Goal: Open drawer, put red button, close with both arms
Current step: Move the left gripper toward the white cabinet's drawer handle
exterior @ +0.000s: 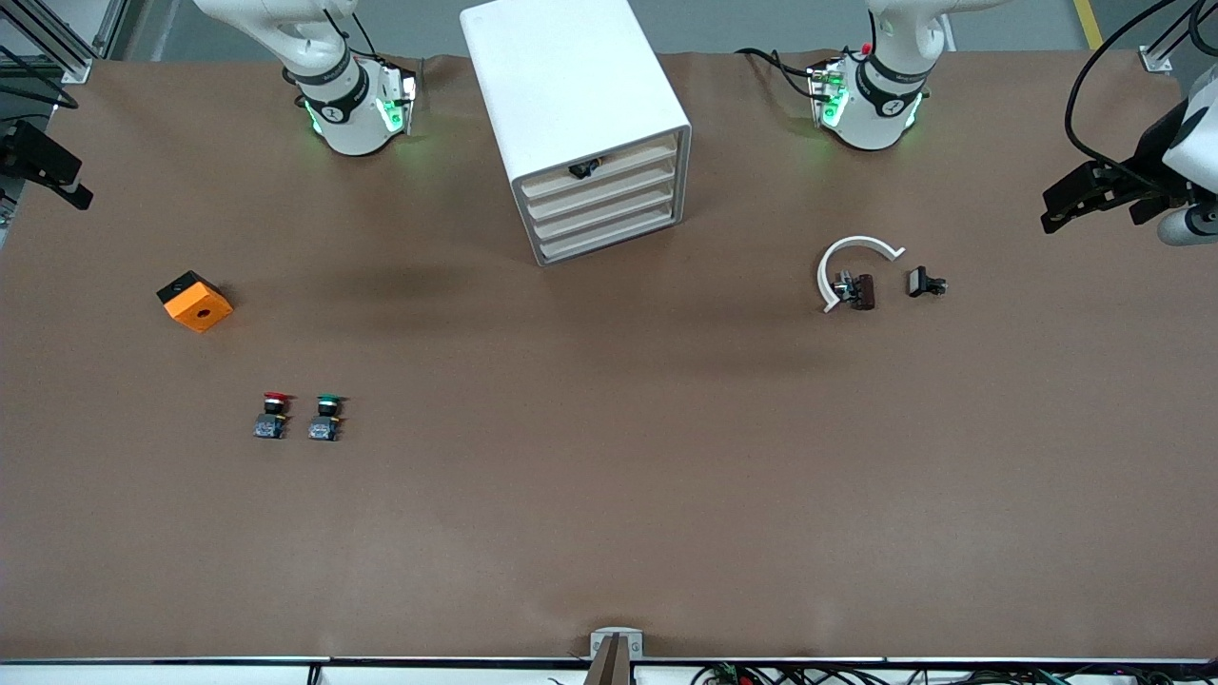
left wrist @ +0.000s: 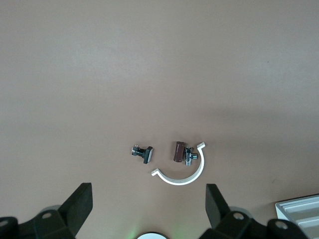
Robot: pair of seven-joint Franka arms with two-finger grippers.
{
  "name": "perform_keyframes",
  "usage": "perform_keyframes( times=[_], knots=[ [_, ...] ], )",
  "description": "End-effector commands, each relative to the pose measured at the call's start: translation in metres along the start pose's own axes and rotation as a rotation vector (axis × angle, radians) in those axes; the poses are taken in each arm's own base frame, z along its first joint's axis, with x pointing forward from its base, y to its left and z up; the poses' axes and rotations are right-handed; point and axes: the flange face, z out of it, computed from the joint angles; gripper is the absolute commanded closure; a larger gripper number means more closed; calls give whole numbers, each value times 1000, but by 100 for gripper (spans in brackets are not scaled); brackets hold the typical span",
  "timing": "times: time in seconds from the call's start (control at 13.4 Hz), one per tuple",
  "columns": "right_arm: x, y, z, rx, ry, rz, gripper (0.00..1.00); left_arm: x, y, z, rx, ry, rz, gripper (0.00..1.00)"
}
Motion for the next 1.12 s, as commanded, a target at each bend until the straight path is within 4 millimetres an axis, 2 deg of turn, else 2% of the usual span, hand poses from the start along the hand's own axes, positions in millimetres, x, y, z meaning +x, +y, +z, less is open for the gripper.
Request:
perform_keyframes(
  times=[0.0,0.22,0.45,0.75,0.9,1.05],
  knots=[
    [-3,0,-4,-18,2,-6,0,0,0,-3,-2,-9,-1,0],
    [-3,-1,-4,-17,2,-7,0,4,-2,-6,0,-1,-4,0],
    [-3,-1,-4,-17,2,-7,0,20,0,0,-3,-6,14,0],
    [-3,-1,-4,-17,2,-6,0,52,5,35,-30,-61,1,0],
    [-3,0,-5,-16,4,-4,0,68,15,51,-91,-49,-17,0],
    [-1,-1,-3,-15,4,-6,0,83,28,84,-168,-115,-72,0]
  ],
)
